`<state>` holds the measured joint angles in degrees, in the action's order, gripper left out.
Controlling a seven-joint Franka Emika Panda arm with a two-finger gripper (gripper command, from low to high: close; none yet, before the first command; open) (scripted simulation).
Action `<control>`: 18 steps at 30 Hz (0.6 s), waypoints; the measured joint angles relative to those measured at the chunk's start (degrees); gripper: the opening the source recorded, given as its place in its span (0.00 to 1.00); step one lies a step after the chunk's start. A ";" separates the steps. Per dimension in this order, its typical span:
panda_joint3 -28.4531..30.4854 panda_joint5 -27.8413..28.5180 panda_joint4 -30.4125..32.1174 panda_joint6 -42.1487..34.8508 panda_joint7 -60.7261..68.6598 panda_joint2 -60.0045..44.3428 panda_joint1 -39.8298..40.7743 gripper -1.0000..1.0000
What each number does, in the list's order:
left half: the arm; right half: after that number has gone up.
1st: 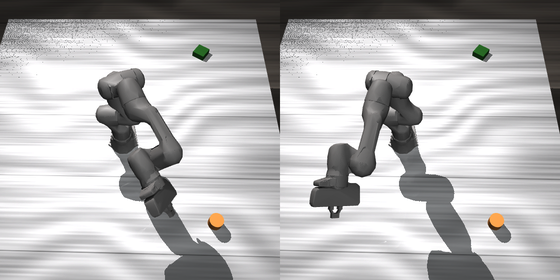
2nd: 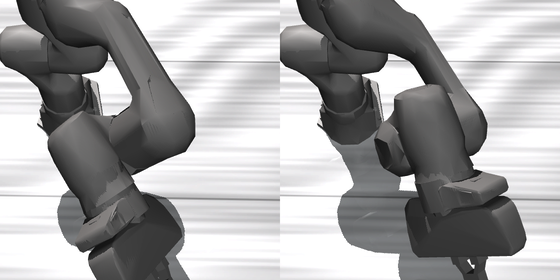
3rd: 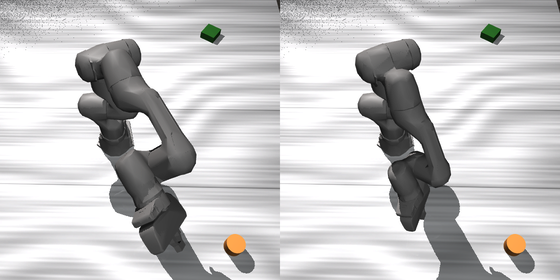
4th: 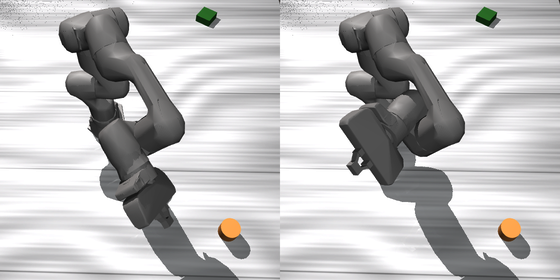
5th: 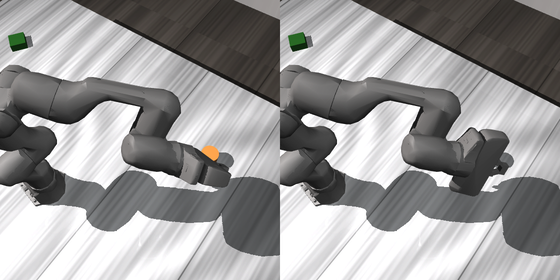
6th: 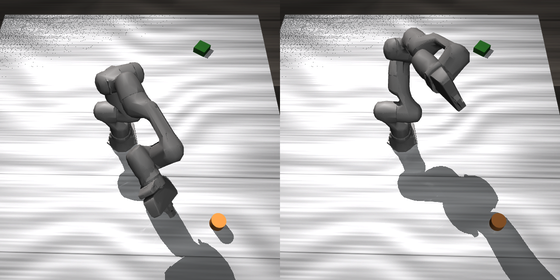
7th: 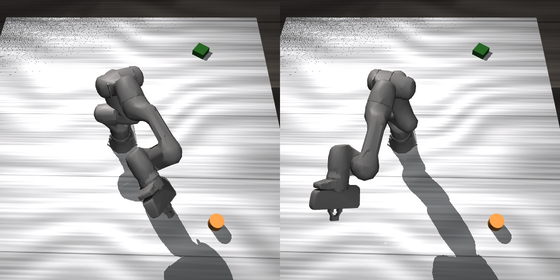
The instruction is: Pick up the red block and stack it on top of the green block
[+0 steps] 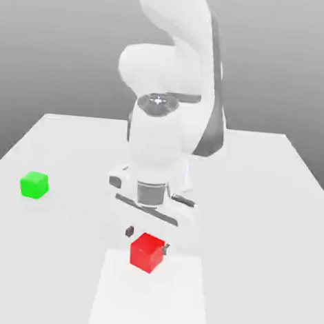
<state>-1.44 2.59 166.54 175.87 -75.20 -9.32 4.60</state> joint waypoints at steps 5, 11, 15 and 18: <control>-0.02 0.14 0.00 0.09 -0.14 0.00 0.05 0.00; -0.81 -1.72 0.94 -5.53 1.21 6.52 0.26 0.00; -0.58 -3.08 2.05 -12.44 1.93 14.55 -0.03 0.00; 1.68 -2.20 1.96 -14.67 -3.29 16.77 5.01 0.00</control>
<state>0.24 0.39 168.50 161.21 -78.49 7.45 9.62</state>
